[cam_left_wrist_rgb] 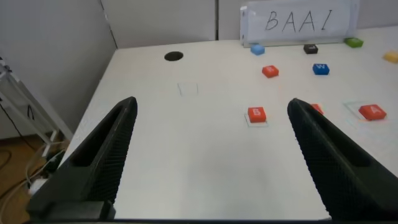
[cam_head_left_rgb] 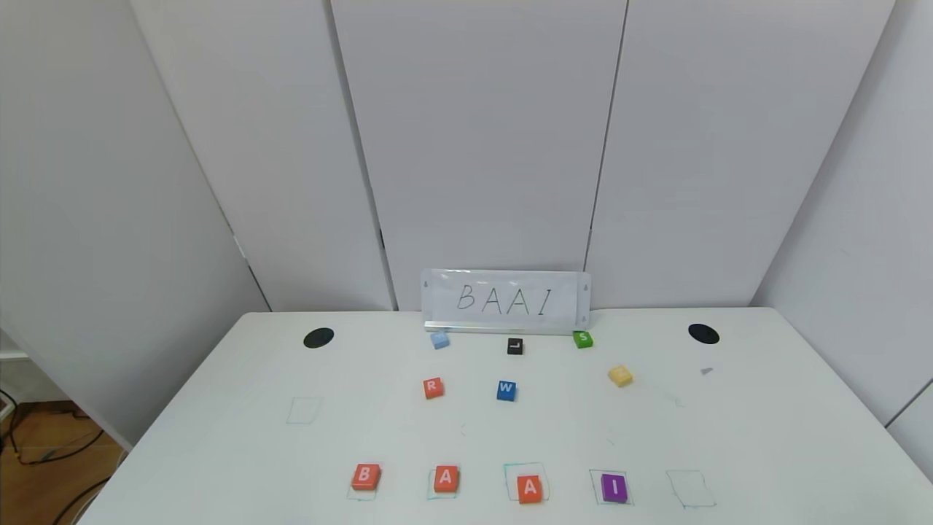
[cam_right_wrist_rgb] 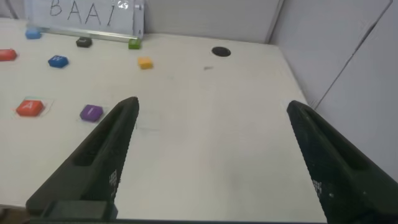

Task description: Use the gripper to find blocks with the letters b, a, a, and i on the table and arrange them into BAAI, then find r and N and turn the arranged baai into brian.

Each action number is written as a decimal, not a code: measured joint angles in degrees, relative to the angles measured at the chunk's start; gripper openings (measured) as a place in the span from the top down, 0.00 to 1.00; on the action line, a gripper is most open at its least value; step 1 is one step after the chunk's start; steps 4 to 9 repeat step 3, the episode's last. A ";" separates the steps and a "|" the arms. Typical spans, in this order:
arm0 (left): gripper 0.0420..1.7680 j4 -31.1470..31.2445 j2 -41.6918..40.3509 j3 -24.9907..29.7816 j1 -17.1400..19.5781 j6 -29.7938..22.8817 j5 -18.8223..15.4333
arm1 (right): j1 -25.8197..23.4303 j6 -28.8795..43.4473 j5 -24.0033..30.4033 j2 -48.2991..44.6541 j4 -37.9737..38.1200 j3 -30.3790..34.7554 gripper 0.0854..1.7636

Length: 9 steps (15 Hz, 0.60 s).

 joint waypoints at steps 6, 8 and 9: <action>0.03 0.28 0.00 0.50 0.00 0.07 0.05 | 0.10 0.83 0.30 0.00 0.21 0.26 0.03; 0.03 0.28 0.00 0.50 0.00 0.07 0.05 | 0.10 0.83 0.30 0.00 0.21 0.26 0.03; 0.03 0.28 0.00 0.50 0.00 0.07 0.05 | 0.10 0.83 0.30 0.00 0.21 0.26 0.03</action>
